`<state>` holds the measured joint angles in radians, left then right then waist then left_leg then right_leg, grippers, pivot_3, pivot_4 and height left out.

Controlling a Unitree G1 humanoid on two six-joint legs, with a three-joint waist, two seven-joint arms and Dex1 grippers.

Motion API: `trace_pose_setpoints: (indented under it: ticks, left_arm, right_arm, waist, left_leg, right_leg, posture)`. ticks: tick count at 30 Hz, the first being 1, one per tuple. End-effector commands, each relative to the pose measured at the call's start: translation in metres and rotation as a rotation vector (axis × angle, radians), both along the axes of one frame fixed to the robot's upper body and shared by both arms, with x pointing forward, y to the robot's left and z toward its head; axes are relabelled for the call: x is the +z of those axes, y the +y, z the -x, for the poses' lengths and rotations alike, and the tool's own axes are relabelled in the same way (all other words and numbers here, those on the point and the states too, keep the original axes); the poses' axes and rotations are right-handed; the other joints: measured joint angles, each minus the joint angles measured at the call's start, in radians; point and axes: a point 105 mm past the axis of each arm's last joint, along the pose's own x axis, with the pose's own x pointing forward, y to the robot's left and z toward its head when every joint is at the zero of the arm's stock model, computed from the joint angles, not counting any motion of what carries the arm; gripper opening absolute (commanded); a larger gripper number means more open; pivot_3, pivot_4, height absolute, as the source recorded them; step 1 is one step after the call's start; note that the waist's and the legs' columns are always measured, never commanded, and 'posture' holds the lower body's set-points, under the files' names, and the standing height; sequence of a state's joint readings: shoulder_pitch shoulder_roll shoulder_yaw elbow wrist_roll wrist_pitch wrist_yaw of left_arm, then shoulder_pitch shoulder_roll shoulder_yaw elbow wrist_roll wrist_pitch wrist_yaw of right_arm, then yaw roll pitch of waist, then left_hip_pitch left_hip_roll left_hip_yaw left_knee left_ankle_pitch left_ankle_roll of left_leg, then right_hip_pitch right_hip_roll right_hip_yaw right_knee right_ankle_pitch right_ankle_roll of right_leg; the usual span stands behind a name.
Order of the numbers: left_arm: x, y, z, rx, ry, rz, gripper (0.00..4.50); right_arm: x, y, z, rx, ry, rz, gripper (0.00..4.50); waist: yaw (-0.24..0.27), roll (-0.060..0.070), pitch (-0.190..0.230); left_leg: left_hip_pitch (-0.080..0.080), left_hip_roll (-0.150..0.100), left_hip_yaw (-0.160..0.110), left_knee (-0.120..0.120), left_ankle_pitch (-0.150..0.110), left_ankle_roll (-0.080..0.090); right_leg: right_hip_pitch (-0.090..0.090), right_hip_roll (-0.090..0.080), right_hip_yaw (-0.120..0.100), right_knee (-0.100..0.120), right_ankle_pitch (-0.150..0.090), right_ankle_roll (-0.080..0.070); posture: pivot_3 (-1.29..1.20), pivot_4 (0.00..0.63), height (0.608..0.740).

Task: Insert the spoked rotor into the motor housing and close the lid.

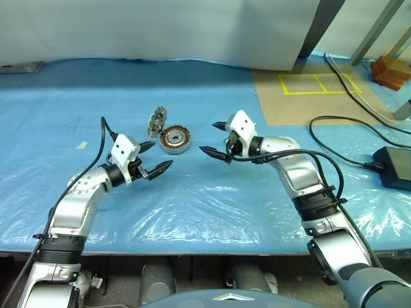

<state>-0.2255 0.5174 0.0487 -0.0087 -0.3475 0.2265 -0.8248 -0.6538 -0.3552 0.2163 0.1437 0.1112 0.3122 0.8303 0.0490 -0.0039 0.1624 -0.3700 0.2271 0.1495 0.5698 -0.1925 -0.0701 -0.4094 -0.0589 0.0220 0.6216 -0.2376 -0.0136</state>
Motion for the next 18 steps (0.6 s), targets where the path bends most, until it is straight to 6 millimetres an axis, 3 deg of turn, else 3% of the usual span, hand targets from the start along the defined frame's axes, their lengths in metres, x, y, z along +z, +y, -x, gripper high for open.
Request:
trace_pose_setpoints:
  ticks: [1, 7, 13, 18]
  left_arm:
    - [0.015, 0.012, -0.004, 0.036, -0.066, -0.016, 4.50]
    - [0.018, 0.028, -0.004, 0.088, -0.074, -0.020, 4.50]
    - [0.024, 0.050, -0.005, 0.166, -0.087, -0.022, 4.50]
    - [0.024, 0.057, 0.003, 0.178, -0.082, -0.029, 4.50]
  right_arm:
    - [0.017, 0.012, -0.002, 0.043, -0.063, -0.011, 4.46]
    - [0.015, 0.029, 0.000, 0.131, -0.088, 0.052, 4.46]
    - [0.016, 0.051, -0.021, 0.210, -0.182, 0.210, 4.46]
    - [0.014, 0.073, -0.033, 0.279, -0.228, 0.337, 4.46]
  waist:
    - [-0.001, 0.000, 0.000]
    - [-0.002, 0.000, 0.000]
    - [-0.009, 0.000, 0.000]
    - [-0.009, 0.000, 0.000]
  left_leg:
    - [0.000, 0.000, 0.000, 0.000, 0.000, 0.000]
    - [0.000, 0.000, 0.000, 0.000, 0.000, 0.000]
    - [-0.001, 0.001, 0.000, 0.001, 0.000, 0.000]
    - [-0.004, 0.001, 0.000, 0.001, 0.000, 0.000]
  right_leg:
    - [0.000, 0.000, 0.000, 0.000, 0.000, 0.000]
    - [0.000, 0.000, 0.000, -0.001, 0.000, 0.000]
    - [-0.001, 0.000, 0.000, 0.001, -0.002, -0.003]
    - [-0.005, 0.000, -0.001, 0.002, -0.002, -0.004]
  posture:
    - [0.00, 0.150, 0.740]
    - [0.00, 0.150, 0.740]
    - [0.00, 0.150, 0.740]
    - [0.00, 0.150, 0.740]
